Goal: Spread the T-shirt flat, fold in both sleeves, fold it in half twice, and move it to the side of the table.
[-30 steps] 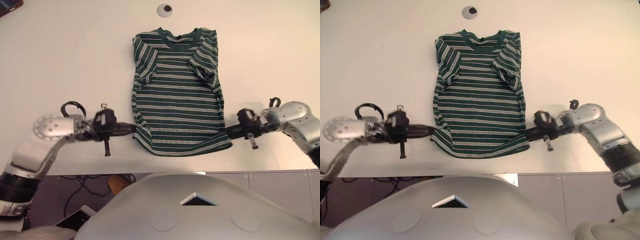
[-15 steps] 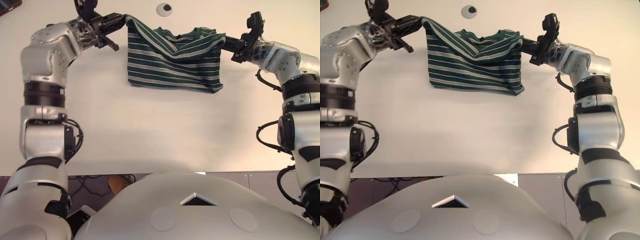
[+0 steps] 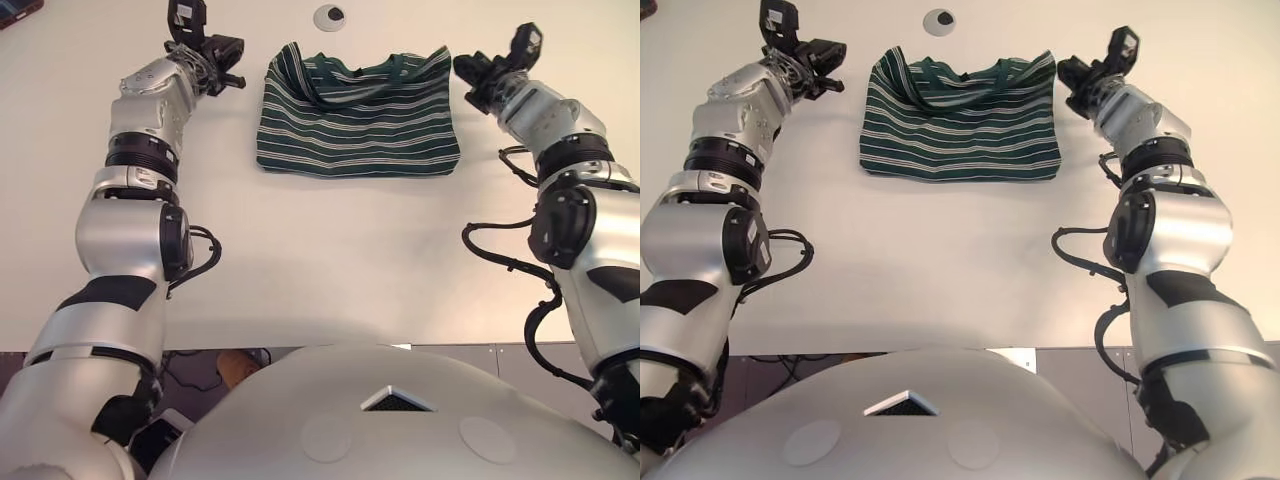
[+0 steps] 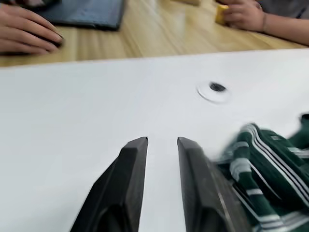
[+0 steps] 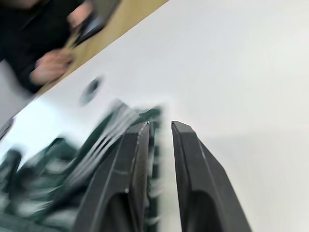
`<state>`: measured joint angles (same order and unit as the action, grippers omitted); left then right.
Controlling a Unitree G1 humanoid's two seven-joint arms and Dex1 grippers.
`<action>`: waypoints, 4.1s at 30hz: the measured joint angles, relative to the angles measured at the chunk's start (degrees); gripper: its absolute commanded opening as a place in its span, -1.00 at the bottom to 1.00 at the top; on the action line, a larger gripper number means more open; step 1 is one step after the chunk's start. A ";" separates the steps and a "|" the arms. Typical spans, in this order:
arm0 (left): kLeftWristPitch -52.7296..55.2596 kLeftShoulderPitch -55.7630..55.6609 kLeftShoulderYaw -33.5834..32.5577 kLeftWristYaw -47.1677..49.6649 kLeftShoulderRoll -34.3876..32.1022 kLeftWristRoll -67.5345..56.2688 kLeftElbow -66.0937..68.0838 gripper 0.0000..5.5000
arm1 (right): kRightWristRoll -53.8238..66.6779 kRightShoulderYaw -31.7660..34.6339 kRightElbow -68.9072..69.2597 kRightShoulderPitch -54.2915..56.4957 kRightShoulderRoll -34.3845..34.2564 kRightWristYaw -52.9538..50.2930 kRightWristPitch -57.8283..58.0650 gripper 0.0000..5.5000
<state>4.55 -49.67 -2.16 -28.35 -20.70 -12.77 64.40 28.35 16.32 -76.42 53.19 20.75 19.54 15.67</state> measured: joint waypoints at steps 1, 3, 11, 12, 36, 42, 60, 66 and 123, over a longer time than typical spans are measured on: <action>-3.08 1.84 0.50 -3.52 0.21 0.29 -4.21 -0.68 | -1.91 -0.14 0.04 0.01 0.14 -0.32 -2.51 -0.69; -5.08 7.95 4.10 -12.15 0.86 0.33 -16.40 -0.78 | -8.14 -4.59 1.36 -0.02 0.01 5.03 -8.36 -0.76; 8.28 24.61 12.61 -25.00 -1.74 0.44 -41.66 -0.99 | -32.81 -28.22 8.94 -9.36 -2.30 26.18 -28.27 -0.99; 9.92 24.97 13.61 -25.66 -2.21 1.08 -42.45 -0.99 | -34.90 -30.10 8.99 -9.32 -2.13 24.39 -30.06 -0.99; -11.31 27.92 14.15 -20.36 -16.09 13.02 -47.96 -0.80 | -22.65 -32.78 63.28 -30.77 14.27 52.86 -19.19 -0.79; -19.77 51.92 10.77 -22.70 -32.81 20.80 -62.90 -0.45 | -34.60 -32.46 62.16 -39.83 24.09 47.52 -50.45 -0.40; -22.39 54.89 15.54 -19.52 -32.78 29.72 -70.88 -0.45 | -79.82 -40.53 46.65 -31.22 17.71 -2.74 -81.34 -0.40; -22.94 50.79 19.29 -20.77 -30.91 31.39 -70.92 -0.44 | -82.95 -46.09 43.76 -27.15 17.26 -8.67 -80.70 -0.61; 16.73 17.08 -13.36 3.15 -0.60 -10.37 -34.92 -0.95 | -8.21 -17.00 21.16 -6.38 -10.73 36.57 -4.59 -0.92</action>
<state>21.28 -32.59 -15.52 -25.19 -21.30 -23.14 29.47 20.14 -0.68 -55.26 46.80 10.02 56.11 11.08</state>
